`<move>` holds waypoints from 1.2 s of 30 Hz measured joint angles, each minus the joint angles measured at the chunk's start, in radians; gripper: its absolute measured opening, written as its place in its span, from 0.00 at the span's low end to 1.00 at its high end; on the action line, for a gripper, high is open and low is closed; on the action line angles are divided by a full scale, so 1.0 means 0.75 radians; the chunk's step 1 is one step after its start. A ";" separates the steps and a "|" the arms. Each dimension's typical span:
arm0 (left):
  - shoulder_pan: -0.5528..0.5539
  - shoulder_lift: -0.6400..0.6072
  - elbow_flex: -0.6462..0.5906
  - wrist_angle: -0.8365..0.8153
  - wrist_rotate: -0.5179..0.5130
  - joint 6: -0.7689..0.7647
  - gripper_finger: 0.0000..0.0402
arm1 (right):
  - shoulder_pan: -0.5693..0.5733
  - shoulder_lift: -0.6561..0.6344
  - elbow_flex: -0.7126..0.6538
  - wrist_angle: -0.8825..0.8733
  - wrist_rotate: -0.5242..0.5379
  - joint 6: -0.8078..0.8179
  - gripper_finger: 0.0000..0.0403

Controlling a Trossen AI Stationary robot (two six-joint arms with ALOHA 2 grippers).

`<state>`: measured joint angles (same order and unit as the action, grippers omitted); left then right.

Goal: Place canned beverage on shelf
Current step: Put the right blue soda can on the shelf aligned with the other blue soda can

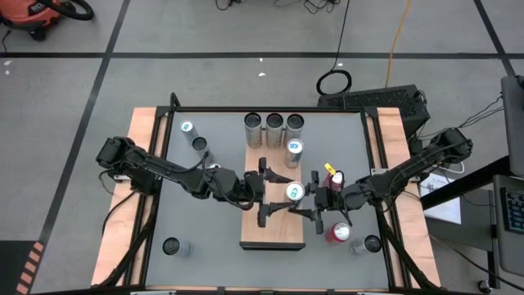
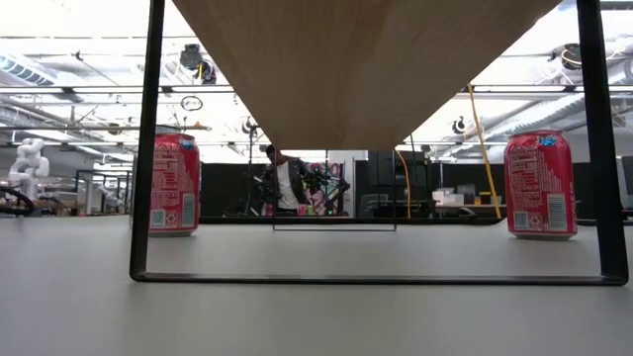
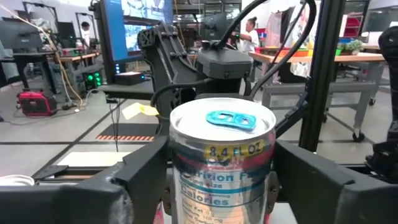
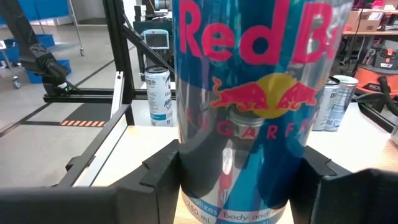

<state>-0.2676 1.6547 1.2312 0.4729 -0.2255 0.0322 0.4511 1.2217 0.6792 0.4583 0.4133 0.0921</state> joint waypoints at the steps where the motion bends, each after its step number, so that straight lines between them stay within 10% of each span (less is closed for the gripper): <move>1: 0.000 0.000 0.000 -0.004 0.005 0.000 0.66 | 0.000 0.000 0.000 0.000 -0.001 -0.001 0.44; 9: 0.000 -0.001 0.000 -0.013 0.017 0.004 0.52 | 0.000 0.000 0.000 -0.001 0.001 0.002 0.44; 36: -0.004 -0.075 -0.002 -0.305 0.014 0.011 0.50 | 0.038 -0.039 0.003 -0.321 0.003 0.201 0.72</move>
<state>-0.2707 1.5986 1.2299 0.2445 -0.2151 0.0403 0.4799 1.1927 0.6811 0.2176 0.4155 0.2430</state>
